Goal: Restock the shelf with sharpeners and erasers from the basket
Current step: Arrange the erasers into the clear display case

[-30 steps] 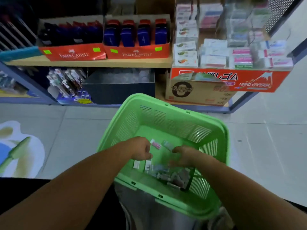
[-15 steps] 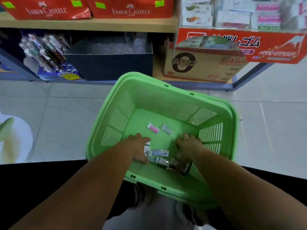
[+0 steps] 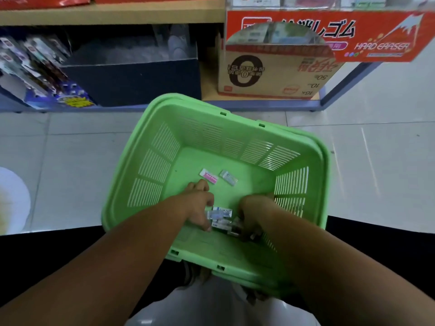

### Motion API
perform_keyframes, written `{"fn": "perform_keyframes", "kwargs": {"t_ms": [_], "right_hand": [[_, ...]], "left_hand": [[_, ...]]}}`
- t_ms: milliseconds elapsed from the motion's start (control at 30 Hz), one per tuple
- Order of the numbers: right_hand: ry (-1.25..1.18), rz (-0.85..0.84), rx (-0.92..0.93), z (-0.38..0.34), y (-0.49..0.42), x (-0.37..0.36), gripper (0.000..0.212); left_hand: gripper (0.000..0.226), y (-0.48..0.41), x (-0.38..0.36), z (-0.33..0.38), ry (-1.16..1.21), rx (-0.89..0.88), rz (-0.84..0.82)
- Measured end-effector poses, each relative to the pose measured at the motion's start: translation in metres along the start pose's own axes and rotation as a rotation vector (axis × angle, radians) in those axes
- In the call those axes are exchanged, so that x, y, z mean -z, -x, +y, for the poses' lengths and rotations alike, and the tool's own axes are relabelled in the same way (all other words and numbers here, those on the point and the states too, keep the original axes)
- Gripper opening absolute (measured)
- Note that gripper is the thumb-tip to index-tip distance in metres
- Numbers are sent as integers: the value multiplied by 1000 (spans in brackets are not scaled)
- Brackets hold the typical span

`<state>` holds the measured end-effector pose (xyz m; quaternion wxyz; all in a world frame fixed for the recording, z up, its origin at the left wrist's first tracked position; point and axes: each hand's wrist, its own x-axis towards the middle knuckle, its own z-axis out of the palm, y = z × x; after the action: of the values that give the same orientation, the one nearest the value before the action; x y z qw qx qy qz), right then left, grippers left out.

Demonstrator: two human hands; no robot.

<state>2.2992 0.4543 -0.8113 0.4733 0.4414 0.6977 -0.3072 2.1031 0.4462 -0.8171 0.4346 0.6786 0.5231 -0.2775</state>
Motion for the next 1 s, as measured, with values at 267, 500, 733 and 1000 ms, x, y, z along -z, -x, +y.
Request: {"fn": "perform_keyframes", "kwargs": {"t_ms": [267, 500, 733, 1000], "right_hand": [[-278, -23, 71, 15, -10, -15, 59], [-478, -37, 93, 3, -19, -25, 49], [-605, -80, 83, 6, -9, -19, 58], [-711, -175, 85, 2, -6, -15, 55]], "left_hand": [[93, -5, 3, 6, 107, 19, -117], [64, -9, -6, 4, 84, 4, -164], [66, -8, -14, 12, 222, -104, -177], [48, 0, -9, 17, 221, -76, -257]]}}
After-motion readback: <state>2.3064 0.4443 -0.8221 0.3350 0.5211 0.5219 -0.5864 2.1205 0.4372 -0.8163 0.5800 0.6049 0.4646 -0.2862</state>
